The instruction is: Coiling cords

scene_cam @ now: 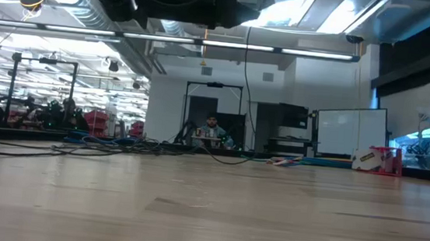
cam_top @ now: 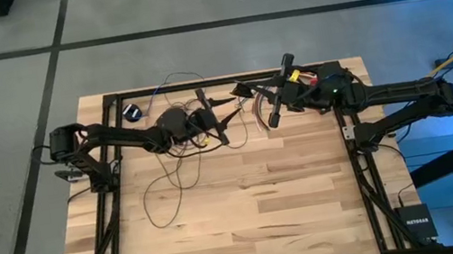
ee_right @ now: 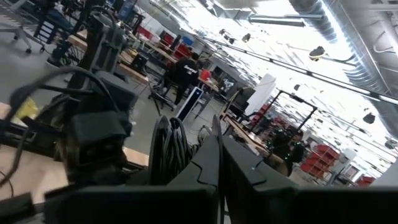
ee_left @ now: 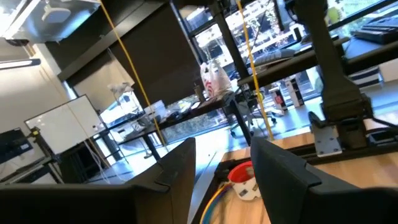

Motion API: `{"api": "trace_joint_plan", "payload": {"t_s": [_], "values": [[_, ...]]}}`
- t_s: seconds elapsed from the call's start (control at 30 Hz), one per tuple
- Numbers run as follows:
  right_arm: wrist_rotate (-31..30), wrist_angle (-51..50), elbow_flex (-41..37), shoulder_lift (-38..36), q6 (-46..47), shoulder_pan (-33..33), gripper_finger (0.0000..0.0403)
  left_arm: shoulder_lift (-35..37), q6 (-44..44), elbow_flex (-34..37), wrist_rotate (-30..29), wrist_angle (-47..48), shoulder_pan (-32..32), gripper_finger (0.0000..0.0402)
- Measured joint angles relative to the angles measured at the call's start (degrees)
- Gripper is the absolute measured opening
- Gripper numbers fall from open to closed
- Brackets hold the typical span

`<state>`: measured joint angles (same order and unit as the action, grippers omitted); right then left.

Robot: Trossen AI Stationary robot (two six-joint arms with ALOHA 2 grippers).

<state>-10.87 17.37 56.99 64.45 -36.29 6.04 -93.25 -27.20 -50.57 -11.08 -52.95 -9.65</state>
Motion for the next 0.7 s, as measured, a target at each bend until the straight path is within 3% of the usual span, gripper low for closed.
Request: {"api": "trace_joint_plan", "payload": {"t_s": [0.13, 0.33, 0.53, 0.7], "values": [[0.0, 0.1, 0.0, 0.1, 0.0, 0.0, 0.0008, -0.1, 0.0, 0.0, -0.1, 0.0, -0.7, 0.0111], [-0.8, -1.5, 0.0, 0.2, -0.3, 0.0, 0.0006, 0.0, 0.1, 0.0, -0.6, 0.3, -1.7, 0.0011], [-6.5, -7.5, 0.0, 0.2, -3.2, 0.0, 0.0004, 2.0, -2.8, 0.0, -9.7, 1.3, -0.8, 0.0011], [-9.2, -13.3, 0.0, 0.2, -3.4, 0.0, 0.0005, 6.0, -0.8, 0.0, -11.6, 6.3, -0.7, 0.0005]]}}
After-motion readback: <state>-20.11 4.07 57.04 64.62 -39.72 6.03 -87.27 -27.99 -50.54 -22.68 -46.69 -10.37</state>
